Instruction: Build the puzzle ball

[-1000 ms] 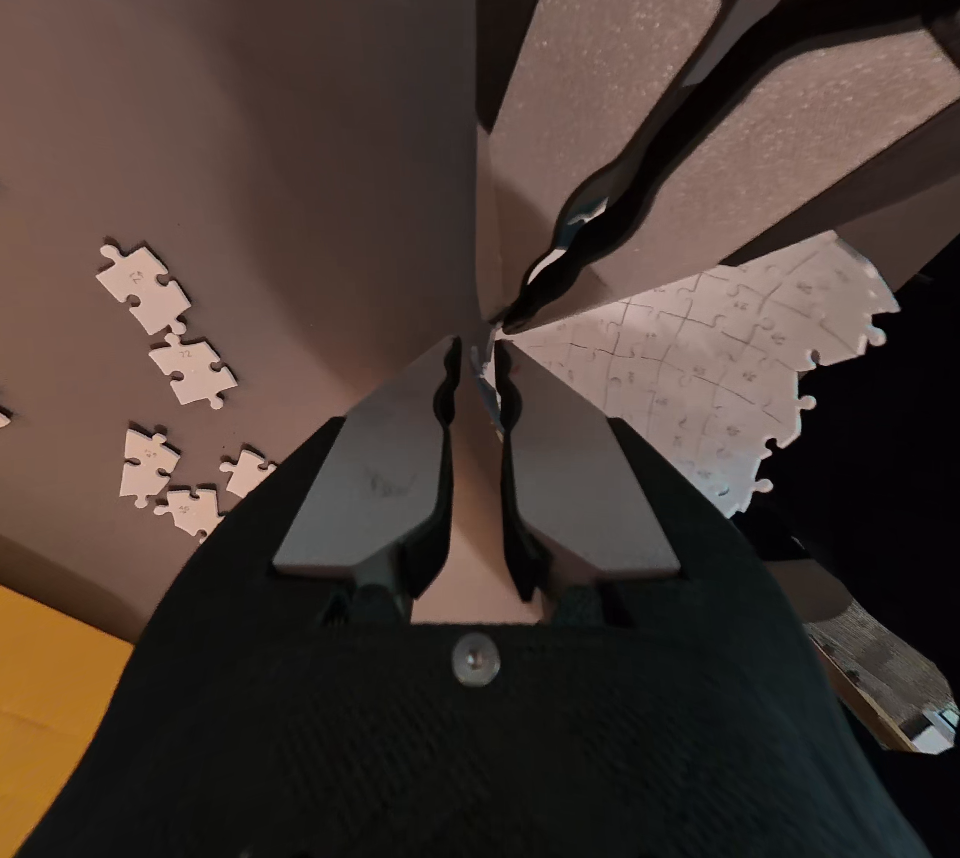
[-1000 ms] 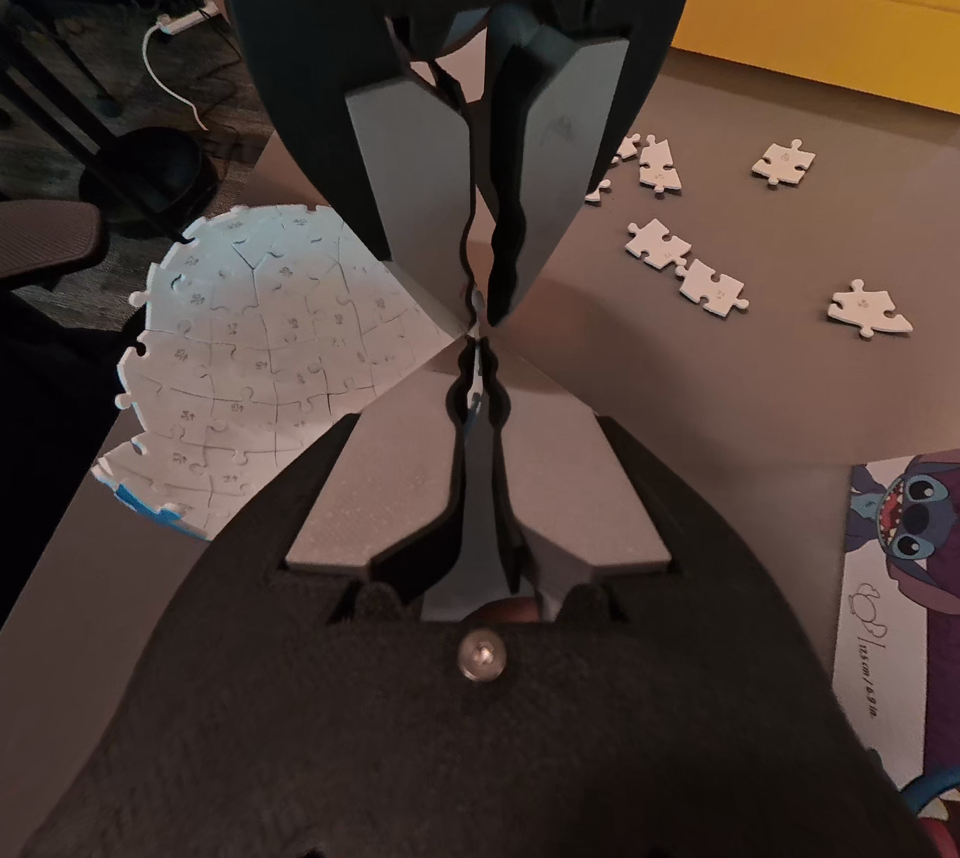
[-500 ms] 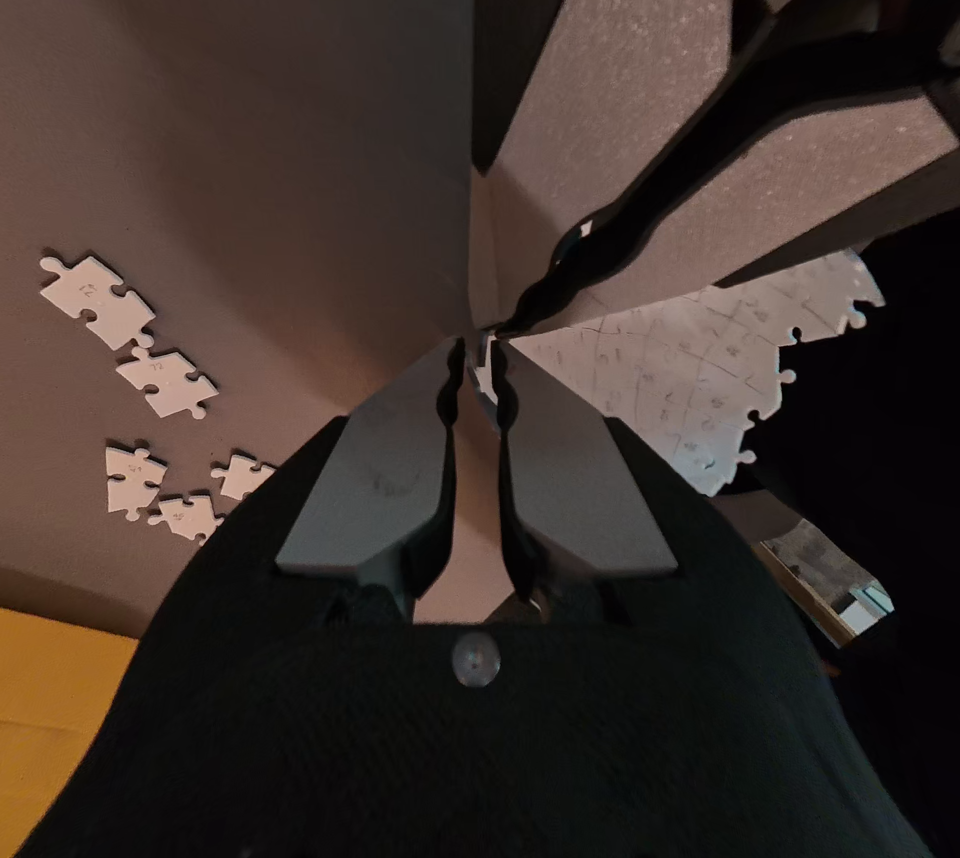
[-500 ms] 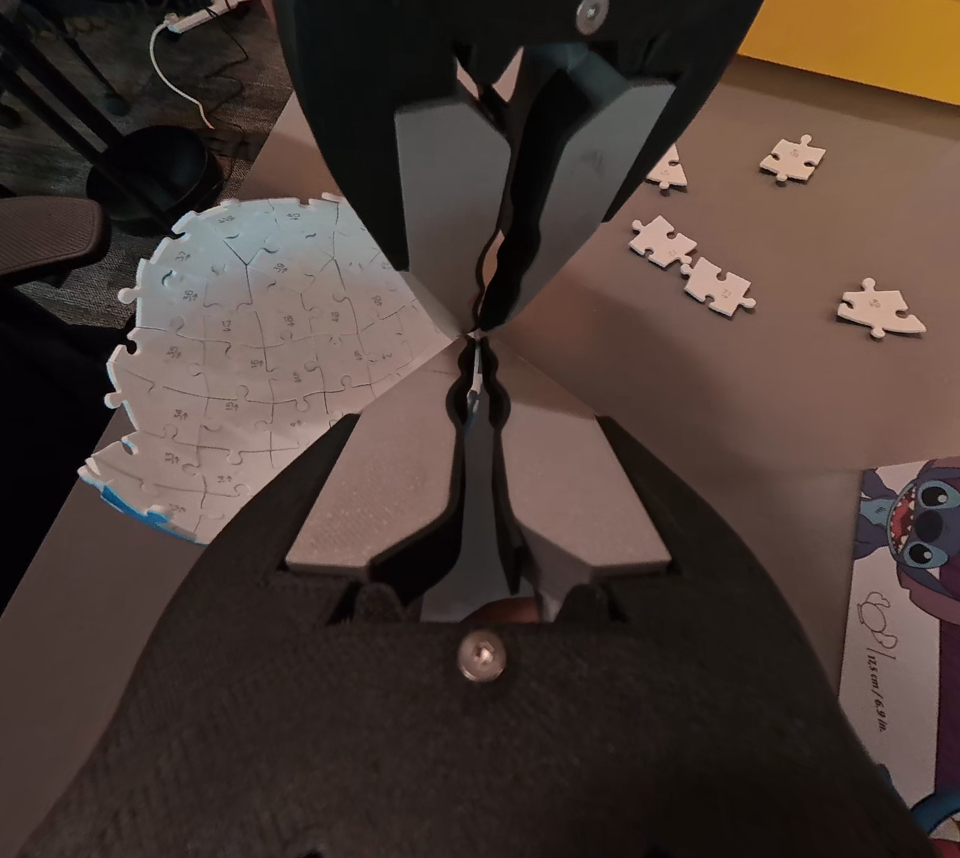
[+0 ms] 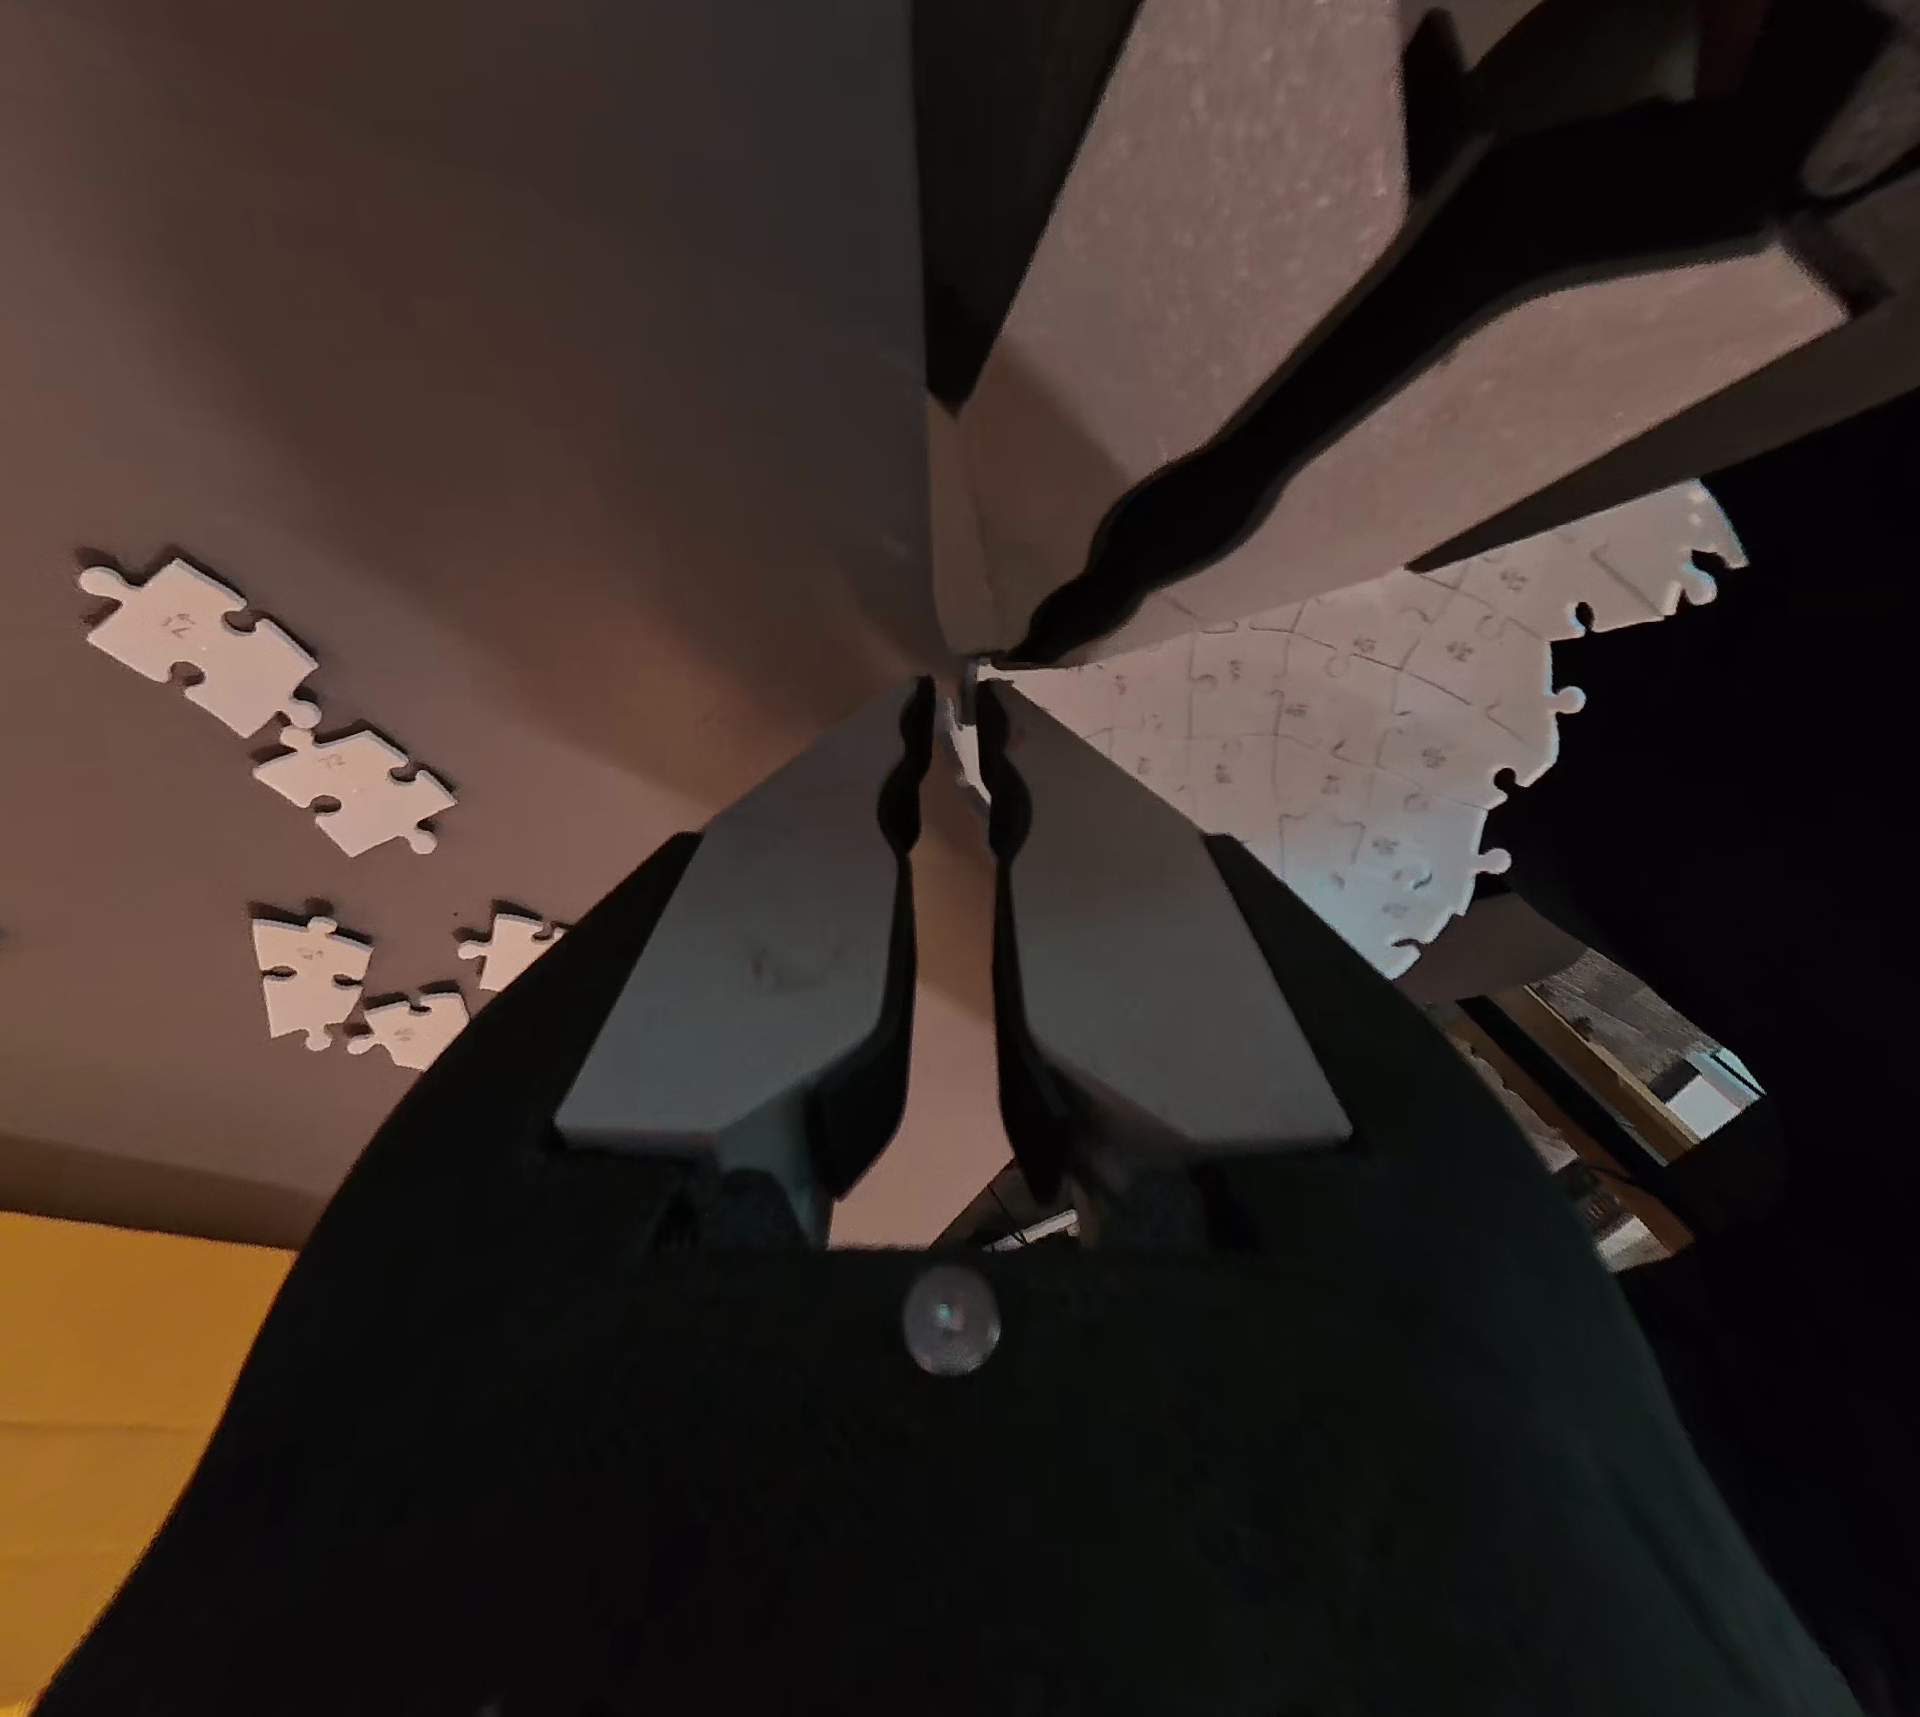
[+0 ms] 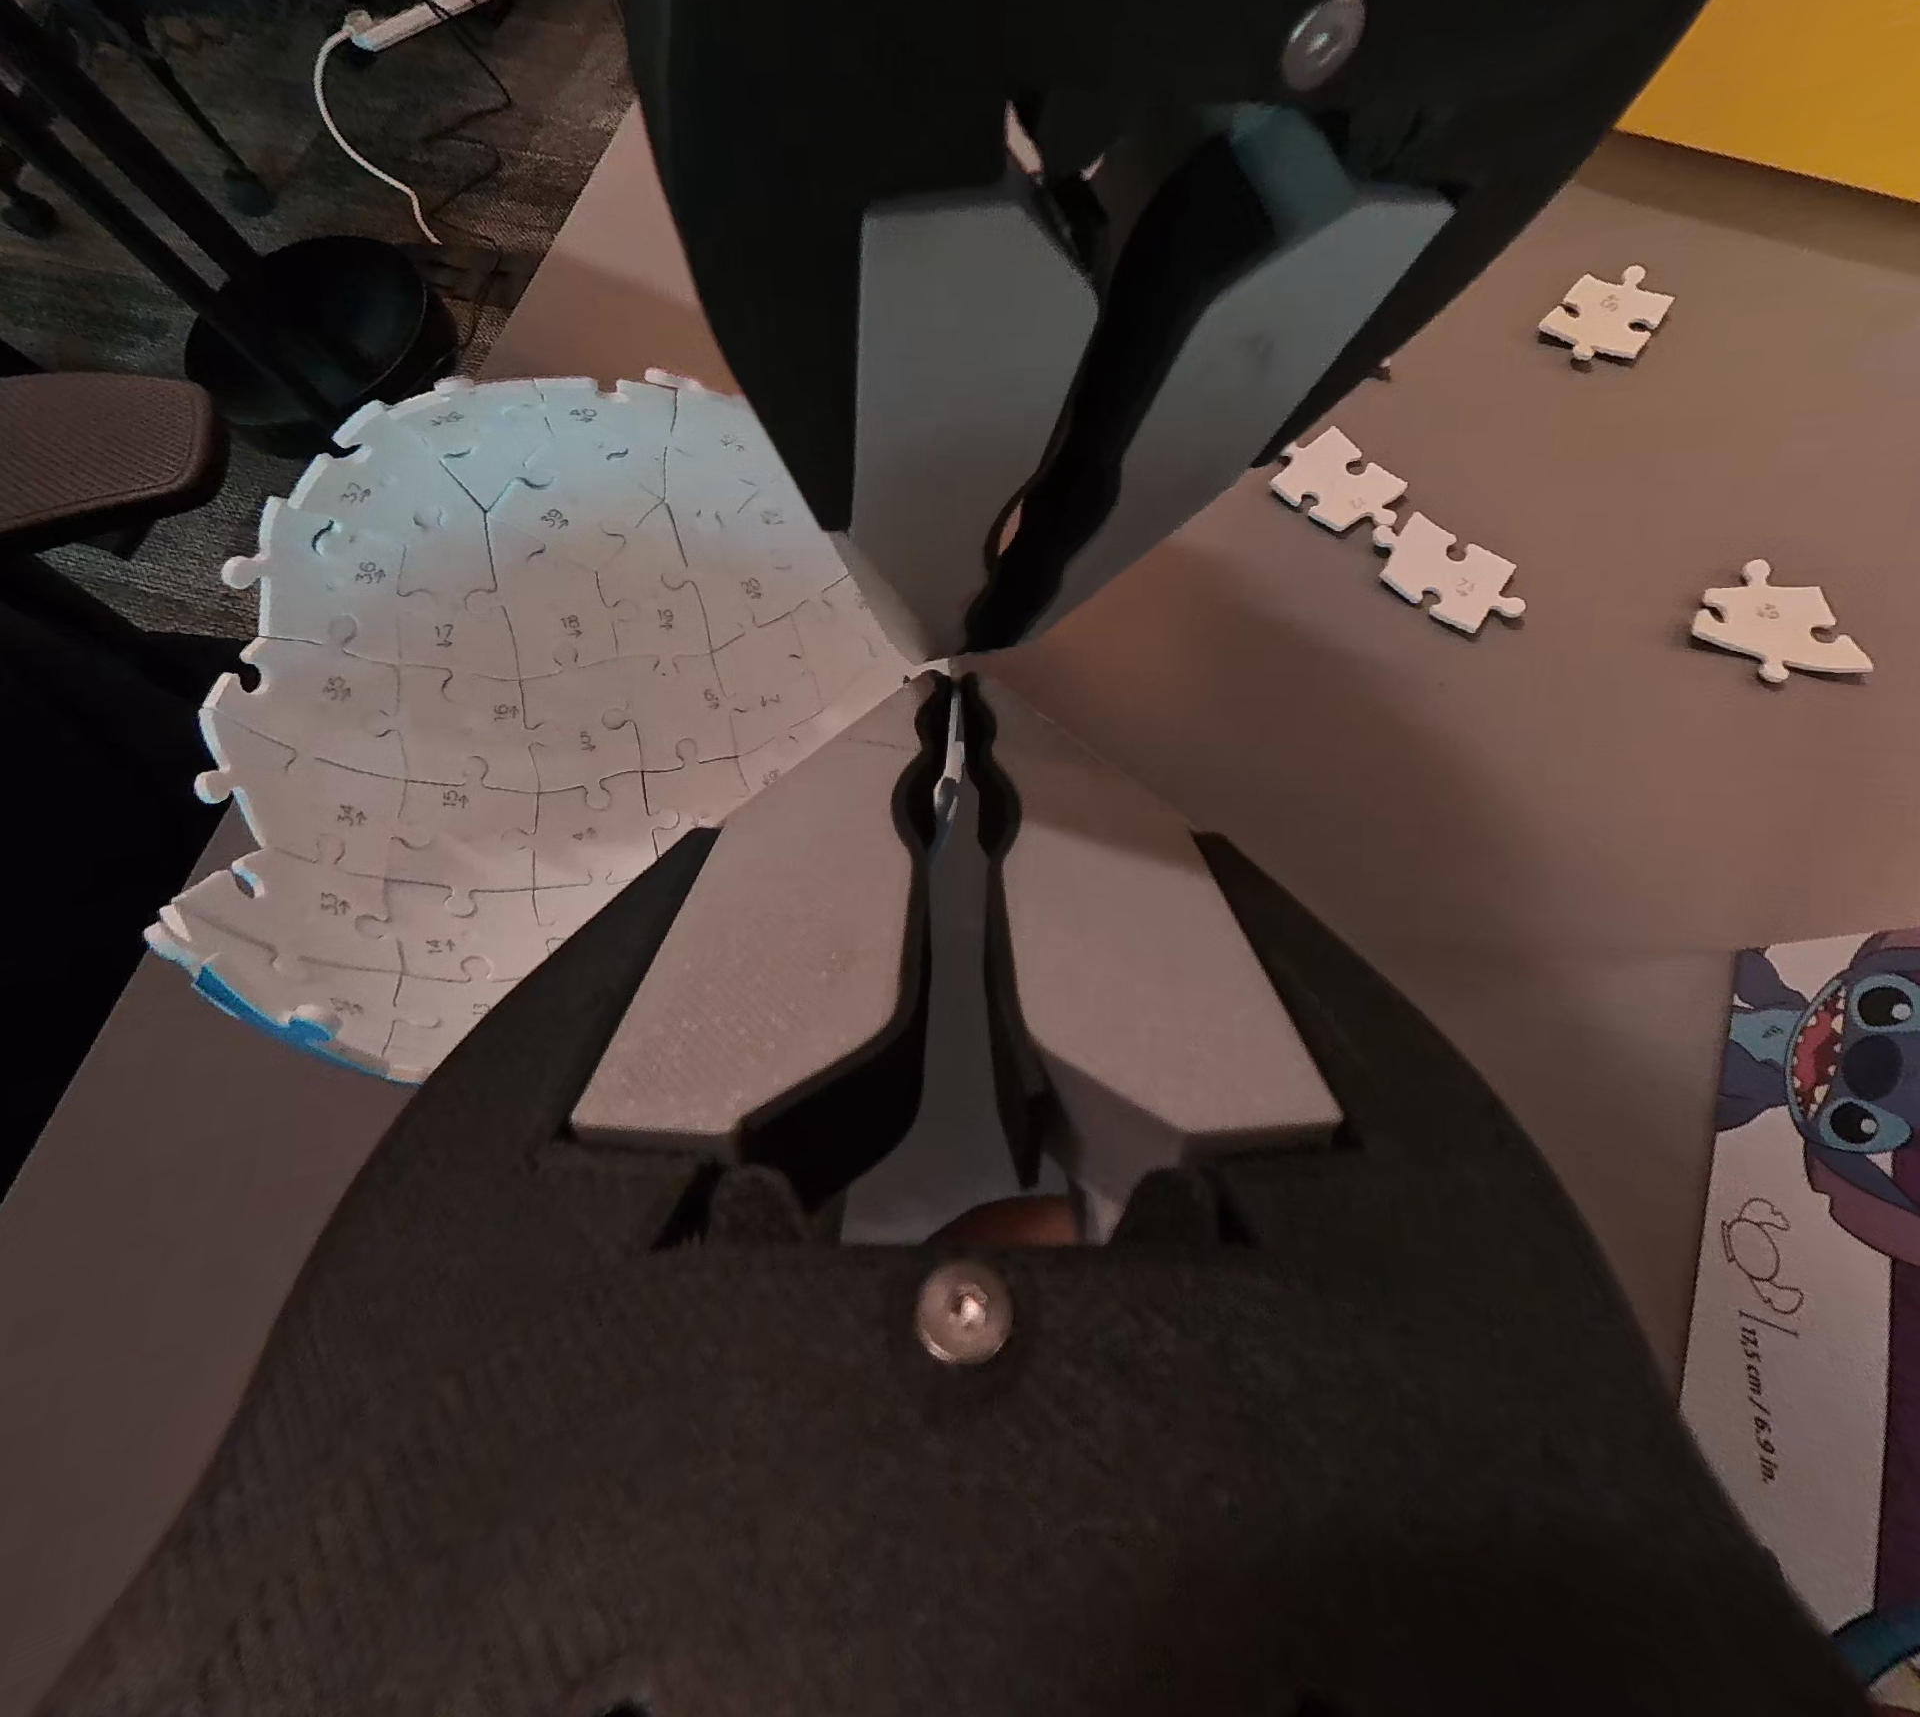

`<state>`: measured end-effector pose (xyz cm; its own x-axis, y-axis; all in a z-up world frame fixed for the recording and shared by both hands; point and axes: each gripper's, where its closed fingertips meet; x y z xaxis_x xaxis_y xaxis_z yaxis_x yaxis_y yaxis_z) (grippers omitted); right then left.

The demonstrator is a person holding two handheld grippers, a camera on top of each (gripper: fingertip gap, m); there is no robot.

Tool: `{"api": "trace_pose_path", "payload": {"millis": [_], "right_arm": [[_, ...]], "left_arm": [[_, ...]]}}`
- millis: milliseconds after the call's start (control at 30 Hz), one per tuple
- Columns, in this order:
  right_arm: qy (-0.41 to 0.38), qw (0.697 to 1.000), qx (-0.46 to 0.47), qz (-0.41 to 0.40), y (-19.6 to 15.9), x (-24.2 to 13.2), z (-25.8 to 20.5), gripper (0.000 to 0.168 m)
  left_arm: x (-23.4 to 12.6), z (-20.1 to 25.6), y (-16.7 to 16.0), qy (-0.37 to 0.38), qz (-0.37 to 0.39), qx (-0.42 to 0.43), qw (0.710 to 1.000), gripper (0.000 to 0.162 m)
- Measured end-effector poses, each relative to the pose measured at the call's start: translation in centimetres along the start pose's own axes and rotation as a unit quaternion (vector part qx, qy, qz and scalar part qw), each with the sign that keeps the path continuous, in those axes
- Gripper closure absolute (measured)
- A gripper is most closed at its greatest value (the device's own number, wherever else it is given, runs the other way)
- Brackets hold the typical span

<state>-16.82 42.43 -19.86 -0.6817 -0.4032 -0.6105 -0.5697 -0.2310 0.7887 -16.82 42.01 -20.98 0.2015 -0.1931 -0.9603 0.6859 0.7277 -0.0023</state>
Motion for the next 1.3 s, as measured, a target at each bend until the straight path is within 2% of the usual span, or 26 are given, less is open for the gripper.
{"api": "trace_pose_path", "payload": {"millis": [400,1300], "right_arm": [[0.005,1.0,-0.003,0.001,-0.12,0.09,0.0,0.168],[0.023,0.999,0.004,0.022,0.07,0.29,-0.13,0.168]], "left_arm": [[0.21,0.04,0.04,-0.006,-0.033,0.017,0.999,0.158],[0.52,0.25,-0.56,-0.015,-0.038,0.011,0.999,0.16]]}}
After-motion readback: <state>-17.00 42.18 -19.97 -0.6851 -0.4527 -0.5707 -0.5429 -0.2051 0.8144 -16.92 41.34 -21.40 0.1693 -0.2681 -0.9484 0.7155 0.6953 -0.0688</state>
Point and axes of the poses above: each gripper's, where its closed fingertips meet, x out along the fingers, y out of its top, z = x × y across the jaws, and after that the axes turned 1 degree about x, right-handed
